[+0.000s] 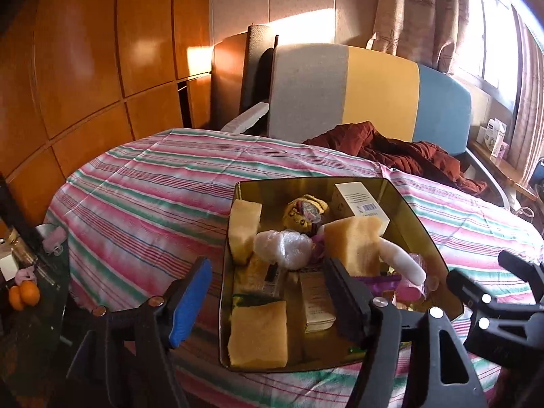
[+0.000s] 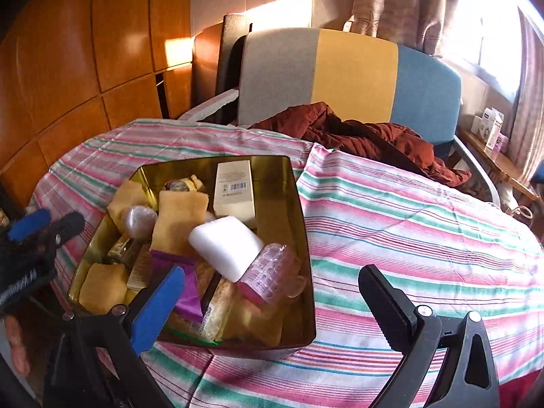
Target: Organize objects
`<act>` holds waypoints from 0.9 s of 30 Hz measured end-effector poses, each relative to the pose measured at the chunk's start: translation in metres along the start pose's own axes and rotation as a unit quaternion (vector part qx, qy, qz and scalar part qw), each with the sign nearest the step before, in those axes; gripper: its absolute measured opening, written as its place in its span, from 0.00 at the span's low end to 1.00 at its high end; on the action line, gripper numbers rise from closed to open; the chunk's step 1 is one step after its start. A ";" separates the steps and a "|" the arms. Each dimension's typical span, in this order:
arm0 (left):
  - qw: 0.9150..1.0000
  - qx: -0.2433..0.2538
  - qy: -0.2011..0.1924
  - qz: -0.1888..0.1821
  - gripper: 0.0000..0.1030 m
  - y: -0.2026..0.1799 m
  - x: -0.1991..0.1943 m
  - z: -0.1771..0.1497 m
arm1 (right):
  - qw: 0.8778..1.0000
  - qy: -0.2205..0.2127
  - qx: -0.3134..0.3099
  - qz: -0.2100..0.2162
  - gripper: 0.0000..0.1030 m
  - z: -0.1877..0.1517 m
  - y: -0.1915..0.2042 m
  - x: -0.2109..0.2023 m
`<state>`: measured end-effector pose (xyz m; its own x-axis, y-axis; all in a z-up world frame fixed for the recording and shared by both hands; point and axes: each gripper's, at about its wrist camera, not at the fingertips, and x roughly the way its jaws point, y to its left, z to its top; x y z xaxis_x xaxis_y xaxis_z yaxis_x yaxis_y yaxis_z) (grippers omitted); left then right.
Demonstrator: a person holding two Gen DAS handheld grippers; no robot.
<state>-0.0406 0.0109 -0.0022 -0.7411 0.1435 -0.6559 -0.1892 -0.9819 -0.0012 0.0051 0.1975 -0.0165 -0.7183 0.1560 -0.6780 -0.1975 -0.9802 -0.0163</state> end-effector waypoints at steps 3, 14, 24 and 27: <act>1.000 -0.004 -0.018 0.001 0.68 0.001 -0.011 -0.006 | 1.000 -0.009 0.008 0.002 1.00 -0.001 -0.001 -0.005; 1.000 -0.016 -0.021 0.014 0.68 0.001 -0.028 -0.016 | 1.000 -0.020 0.002 0.020 1.00 -0.011 0.014 -0.015; 0.999 -0.012 -0.033 0.007 0.68 -0.001 -0.031 -0.017 | 1.000 -0.017 0.002 0.025 1.00 -0.011 0.016 -0.016; 0.999 -0.014 -0.033 0.010 0.68 0.002 -0.030 -0.017 | 1.000 -0.016 -0.001 0.025 1.00 -0.012 0.018 -0.015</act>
<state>-0.0079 0.0030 0.0048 -0.7857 0.1312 -0.6046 -0.1569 -0.9876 -0.0105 0.0199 0.1762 -0.0152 -0.7479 0.1104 -0.6545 -0.1591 -0.9871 0.0152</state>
